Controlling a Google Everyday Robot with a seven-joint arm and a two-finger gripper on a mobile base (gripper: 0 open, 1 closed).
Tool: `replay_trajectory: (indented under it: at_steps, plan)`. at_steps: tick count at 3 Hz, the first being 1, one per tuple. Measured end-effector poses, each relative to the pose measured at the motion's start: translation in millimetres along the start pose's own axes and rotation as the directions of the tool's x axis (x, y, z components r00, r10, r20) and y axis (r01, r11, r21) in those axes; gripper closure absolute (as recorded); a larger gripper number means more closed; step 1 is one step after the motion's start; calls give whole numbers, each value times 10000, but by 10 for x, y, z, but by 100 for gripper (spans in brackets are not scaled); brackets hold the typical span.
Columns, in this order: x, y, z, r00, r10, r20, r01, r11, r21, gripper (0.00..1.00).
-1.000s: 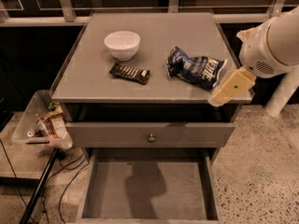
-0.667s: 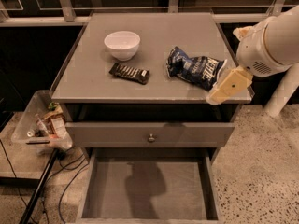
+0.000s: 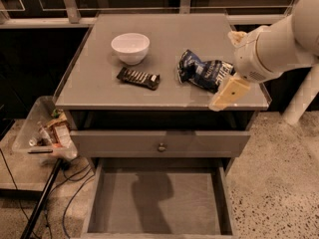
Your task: Place blue chip bag into middle drawer
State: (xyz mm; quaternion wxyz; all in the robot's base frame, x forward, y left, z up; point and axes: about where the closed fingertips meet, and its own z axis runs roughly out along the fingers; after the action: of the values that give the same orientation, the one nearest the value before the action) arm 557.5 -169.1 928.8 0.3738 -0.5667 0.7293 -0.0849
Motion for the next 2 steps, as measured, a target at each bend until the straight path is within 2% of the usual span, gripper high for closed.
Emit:
replay_trajectory:
  at_steps: [1, 2]
  plan:
    - [-50, -36, 191, 9993, -349, -99, 350, 9994, 29, 0]
    - [-30, -172, 382, 9990, -396, 222, 404, 9985, -361, 0]
